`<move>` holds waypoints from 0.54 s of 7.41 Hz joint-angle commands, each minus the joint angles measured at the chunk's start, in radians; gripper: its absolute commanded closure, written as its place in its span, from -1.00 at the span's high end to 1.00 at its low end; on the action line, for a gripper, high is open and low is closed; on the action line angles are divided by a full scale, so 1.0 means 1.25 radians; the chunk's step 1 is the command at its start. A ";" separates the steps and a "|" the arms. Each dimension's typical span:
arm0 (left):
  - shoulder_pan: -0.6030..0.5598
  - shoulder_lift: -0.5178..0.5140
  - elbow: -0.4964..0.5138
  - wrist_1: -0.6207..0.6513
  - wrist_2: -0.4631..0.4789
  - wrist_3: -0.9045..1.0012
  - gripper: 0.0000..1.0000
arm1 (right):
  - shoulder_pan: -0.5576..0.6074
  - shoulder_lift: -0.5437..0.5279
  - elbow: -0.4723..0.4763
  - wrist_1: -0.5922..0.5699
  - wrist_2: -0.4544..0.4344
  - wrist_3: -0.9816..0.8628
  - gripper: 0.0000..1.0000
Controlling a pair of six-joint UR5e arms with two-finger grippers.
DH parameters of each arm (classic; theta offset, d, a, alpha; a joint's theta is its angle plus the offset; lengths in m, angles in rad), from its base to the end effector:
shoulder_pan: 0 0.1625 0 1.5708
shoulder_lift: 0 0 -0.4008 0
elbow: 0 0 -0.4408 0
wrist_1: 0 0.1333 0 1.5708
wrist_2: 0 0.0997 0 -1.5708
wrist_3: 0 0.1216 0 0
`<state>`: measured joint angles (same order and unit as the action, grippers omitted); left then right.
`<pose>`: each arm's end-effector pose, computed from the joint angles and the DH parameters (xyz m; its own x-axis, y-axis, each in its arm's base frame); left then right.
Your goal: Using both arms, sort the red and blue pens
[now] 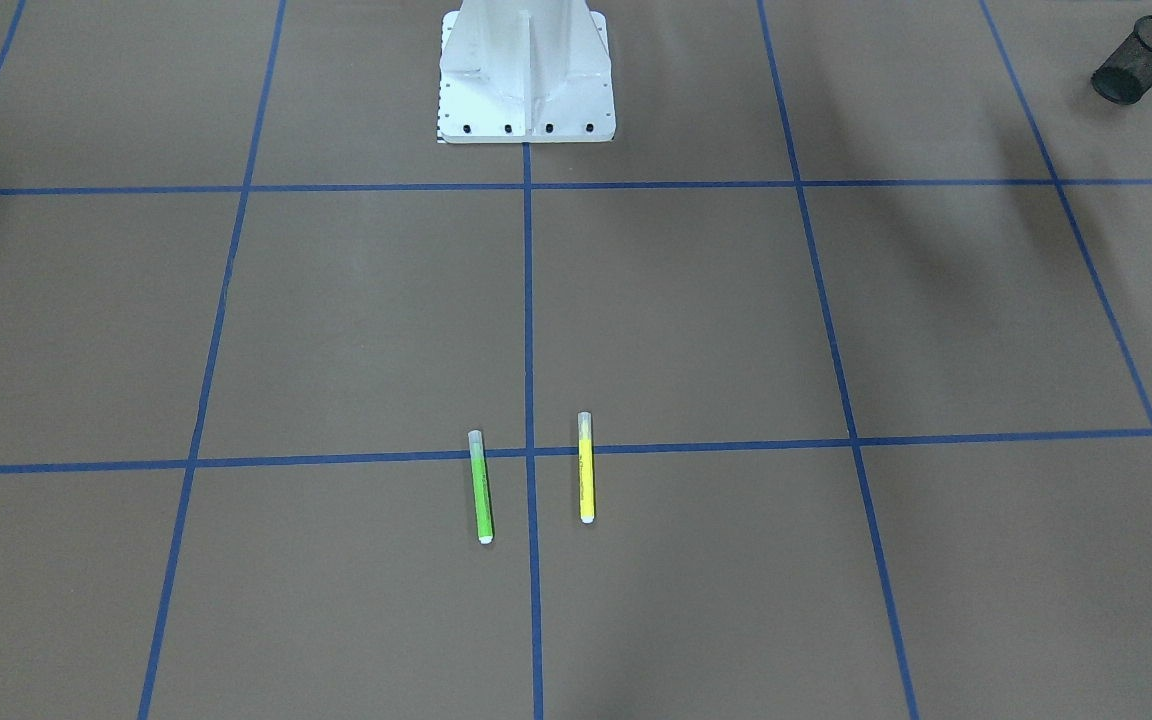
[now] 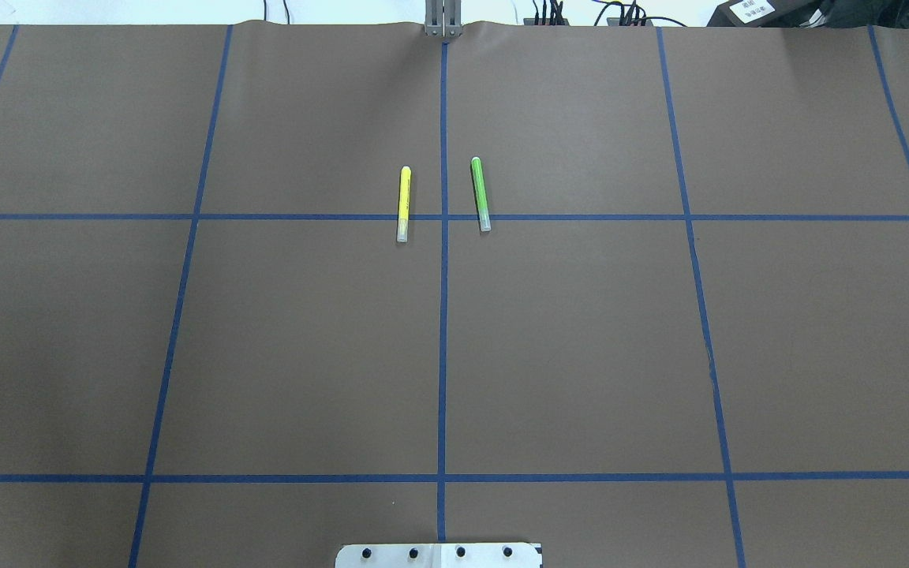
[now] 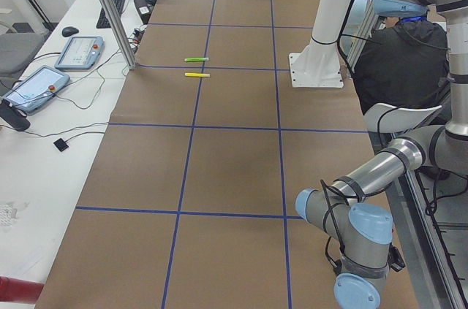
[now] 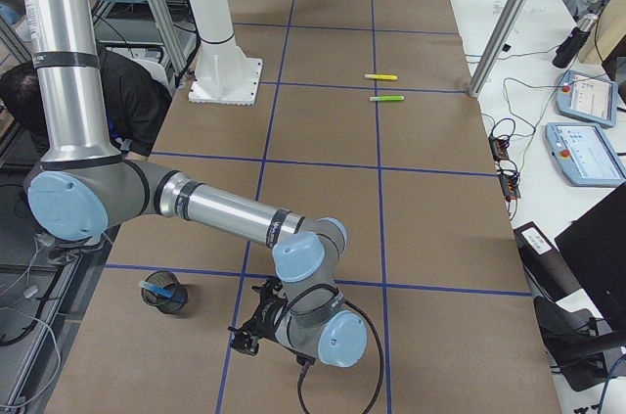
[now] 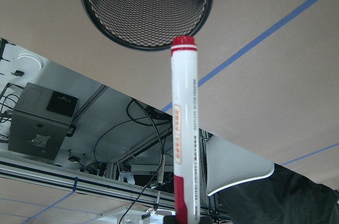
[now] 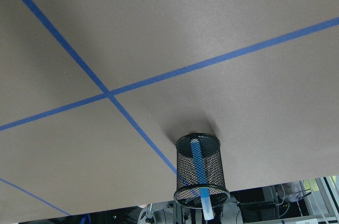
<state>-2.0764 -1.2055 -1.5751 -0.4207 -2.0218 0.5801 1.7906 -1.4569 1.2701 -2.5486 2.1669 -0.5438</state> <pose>-0.1506 -0.1063 0.7986 0.4982 -0.6544 -0.5689 -0.2919 0.4912 -0.8207 0.1563 -0.4012 0.7739 0.6395 0.3856 0.6651 0.2860 0.6838 -0.6713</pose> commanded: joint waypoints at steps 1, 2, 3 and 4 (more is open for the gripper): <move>0.002 -0.003 0.034 -0.008 -0.001 -0.001 -1.00 | 0.000 0.018 0.006 0.025 0.021 0.006 1.00; 0.002 -0.012 0.063 -0.030 -0.001 -0.003 -1.00 | 0.000 0.019 0.007 0.038 0.023 0.007 1.00; 0.002 -0.029 0.095 -0.046 -0.001 -0.004 -1.00 | 0.000 0.019 0.011 0.043 0.024 0.007 1.00; 0.002 -0.044 0.140 -0.077 -0.001 -0.004 -1.00 | 0.000 0.019 0.011 0.043 0.030 0.007 1.00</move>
<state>-2.0741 -1.2379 -1.4623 -0.4767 -2.0232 0.5760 1.7902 -1.4336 1.2818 -2.4996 2.1969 -0.5357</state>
